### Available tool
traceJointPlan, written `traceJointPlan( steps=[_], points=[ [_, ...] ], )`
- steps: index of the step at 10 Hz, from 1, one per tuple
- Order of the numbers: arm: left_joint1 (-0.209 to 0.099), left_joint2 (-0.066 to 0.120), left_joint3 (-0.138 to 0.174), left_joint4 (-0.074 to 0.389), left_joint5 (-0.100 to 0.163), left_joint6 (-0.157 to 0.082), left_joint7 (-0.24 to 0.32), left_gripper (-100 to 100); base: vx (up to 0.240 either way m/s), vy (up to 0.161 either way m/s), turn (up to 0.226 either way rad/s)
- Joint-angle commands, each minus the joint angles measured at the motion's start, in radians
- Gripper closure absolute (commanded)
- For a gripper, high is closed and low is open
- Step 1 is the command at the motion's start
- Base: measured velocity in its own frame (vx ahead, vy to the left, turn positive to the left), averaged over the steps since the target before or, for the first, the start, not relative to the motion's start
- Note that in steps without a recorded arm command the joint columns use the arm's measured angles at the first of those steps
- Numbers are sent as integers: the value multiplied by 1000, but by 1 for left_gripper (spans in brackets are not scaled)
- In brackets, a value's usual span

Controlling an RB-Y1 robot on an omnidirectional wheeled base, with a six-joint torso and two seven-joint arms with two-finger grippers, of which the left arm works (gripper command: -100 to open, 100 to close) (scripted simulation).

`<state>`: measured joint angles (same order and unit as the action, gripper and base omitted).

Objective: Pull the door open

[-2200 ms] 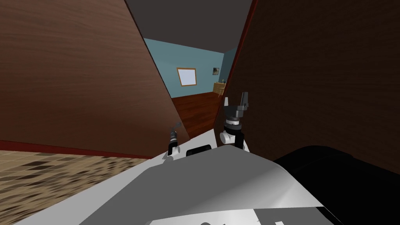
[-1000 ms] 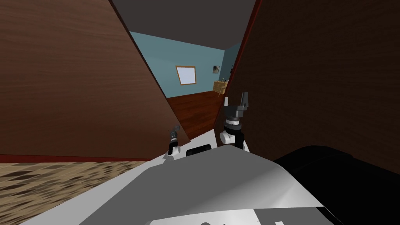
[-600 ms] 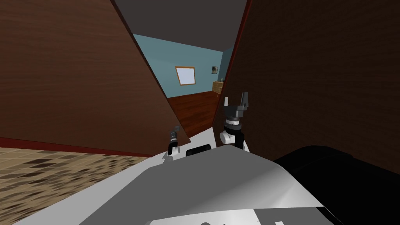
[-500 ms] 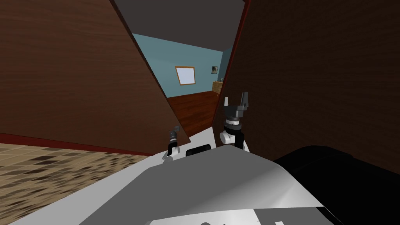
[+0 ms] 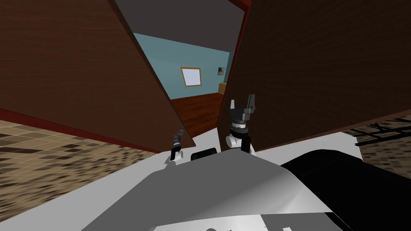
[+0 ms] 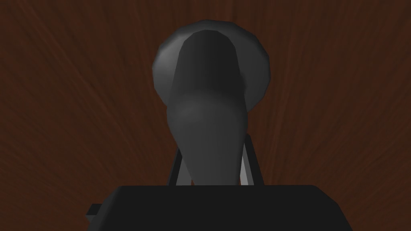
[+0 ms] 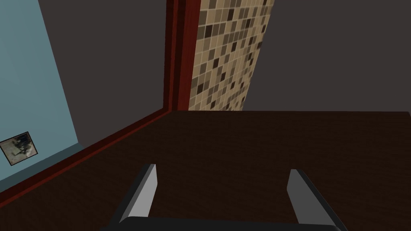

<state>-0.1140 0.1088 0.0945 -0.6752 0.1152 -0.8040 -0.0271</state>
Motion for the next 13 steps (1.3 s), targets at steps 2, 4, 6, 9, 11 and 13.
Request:
traceJointPlan(
  steps=[2,4,6,9,11,13],
  points=[
    [7,21,4,-31,0,-3,9,100,-91,7,15],
    [7,33,-1,-32,-2,-8,21,100,-53,13,5],
    [9,47,-8,-31,-4,-12,37,100,-34,10,-9],
    [9,52,-11,-31,-4,-13,43,100,-39,16,-4],
    [12,71,-27,-23,-5,-14,74,100,-27,24,-79],
    [17,77,-45,-5,-5,-6,107,100,31,54,-233]
  ],
)
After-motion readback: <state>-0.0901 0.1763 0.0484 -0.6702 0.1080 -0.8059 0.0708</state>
